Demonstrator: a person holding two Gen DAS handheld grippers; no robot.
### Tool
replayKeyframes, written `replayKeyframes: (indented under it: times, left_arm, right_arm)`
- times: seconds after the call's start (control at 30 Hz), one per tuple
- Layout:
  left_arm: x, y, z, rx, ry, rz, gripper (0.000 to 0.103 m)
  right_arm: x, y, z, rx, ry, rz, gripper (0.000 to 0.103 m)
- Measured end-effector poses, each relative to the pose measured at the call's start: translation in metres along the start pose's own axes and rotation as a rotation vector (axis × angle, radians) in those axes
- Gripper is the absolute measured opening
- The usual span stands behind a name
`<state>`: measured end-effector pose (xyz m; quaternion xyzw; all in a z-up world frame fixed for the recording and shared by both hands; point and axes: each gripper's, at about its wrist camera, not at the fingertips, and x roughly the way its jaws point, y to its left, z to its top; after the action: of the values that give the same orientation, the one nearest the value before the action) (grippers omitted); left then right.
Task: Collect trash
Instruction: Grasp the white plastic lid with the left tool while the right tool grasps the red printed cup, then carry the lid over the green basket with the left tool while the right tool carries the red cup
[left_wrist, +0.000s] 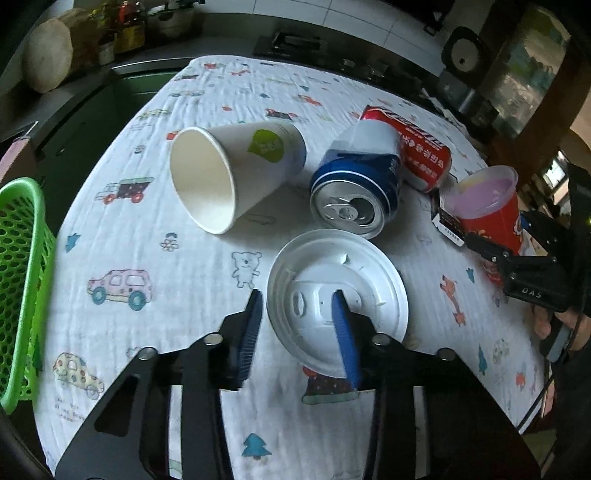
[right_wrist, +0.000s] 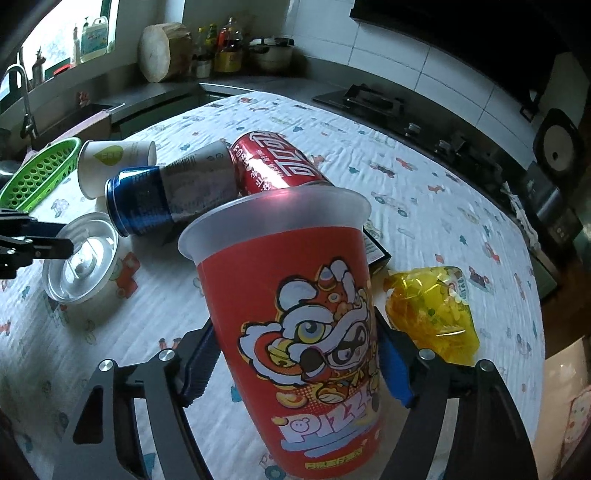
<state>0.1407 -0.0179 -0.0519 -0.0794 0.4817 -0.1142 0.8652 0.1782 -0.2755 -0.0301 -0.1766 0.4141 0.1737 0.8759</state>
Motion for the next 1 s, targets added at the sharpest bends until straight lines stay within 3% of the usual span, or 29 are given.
replayKeyframes:
  times: [0.1, 0.27, 0.67, 1.0]
  left_arm:
    - [0.001, 0.0, 0.0, 0.002, -0.004, -0.007, 0.03]
    - [0.002, 0.001, -0.001, 0.005, -0.007, -0.013, 0.009]
    - [-0.028, 0.007, -0.006, 0.005, -0.057, -0.04, 0.004]
    - [-0.069, 0.041, -0.011, -0.023, -0.128, -0.012, 0.004]
  right_arm:
    - [-0.005, 0.0, -0.001, 0.012, -0.012, 0.001, 0.072]
    - [-0.02, 0.001, 0.0, 0.032, -0.042, 0.018, 0.072]
    - [-0.052, 0.029, 0.001, 0.041, -0.094, 0.071, 0.072]
    - [-0.06, 0.067, 0.013, 0.005, -0.115, 0.118, 0.072]
